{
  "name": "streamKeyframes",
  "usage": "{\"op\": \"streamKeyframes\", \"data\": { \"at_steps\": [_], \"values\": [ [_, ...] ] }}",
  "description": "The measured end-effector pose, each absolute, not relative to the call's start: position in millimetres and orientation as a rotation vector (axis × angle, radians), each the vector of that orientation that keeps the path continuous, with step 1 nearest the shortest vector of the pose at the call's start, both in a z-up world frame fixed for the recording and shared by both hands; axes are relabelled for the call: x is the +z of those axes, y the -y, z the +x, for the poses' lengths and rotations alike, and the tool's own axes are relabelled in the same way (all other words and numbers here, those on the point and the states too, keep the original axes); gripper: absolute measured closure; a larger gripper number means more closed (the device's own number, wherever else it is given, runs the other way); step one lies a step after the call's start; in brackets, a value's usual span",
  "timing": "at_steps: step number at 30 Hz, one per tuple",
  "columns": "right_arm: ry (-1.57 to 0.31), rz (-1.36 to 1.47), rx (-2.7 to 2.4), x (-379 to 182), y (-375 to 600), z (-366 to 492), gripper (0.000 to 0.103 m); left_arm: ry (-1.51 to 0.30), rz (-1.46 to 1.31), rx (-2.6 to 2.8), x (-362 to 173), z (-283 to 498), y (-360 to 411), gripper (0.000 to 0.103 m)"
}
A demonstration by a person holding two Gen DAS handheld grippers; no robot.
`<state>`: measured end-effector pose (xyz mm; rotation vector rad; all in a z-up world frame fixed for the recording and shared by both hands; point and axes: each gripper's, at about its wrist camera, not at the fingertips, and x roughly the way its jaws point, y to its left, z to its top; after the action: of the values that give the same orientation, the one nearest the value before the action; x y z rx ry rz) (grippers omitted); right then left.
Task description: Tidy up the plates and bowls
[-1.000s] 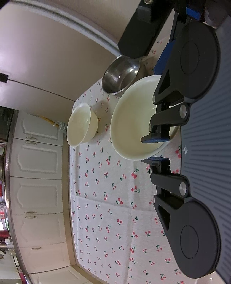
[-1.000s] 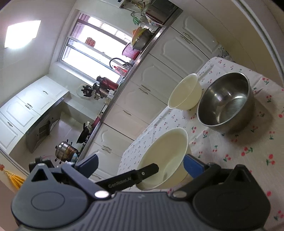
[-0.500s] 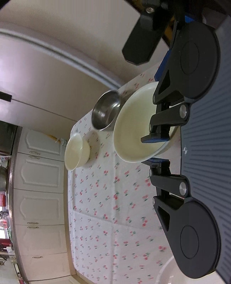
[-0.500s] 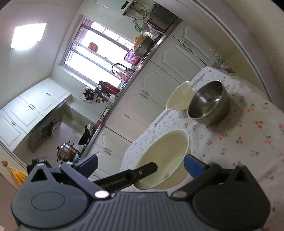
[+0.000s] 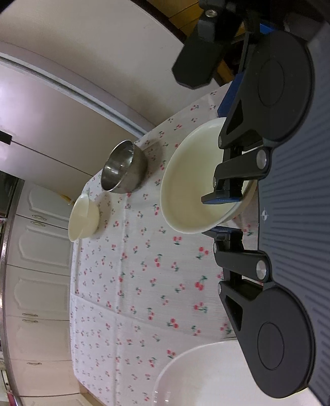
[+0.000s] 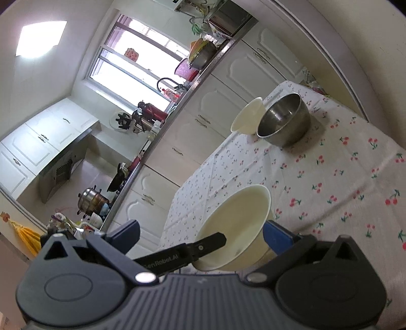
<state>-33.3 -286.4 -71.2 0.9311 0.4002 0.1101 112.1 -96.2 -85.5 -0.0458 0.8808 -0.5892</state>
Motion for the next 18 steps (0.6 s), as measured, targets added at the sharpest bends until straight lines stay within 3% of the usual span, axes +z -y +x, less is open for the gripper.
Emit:
{"op": "streamKeyframes", "data": {
  "at_steps": [18],
  "values": [
    [-0.446,0.920,0.104,-80,276,-39,0.000,-0.922,-0.091,-0.588,-106,113,85,0.086]
  ]
}}
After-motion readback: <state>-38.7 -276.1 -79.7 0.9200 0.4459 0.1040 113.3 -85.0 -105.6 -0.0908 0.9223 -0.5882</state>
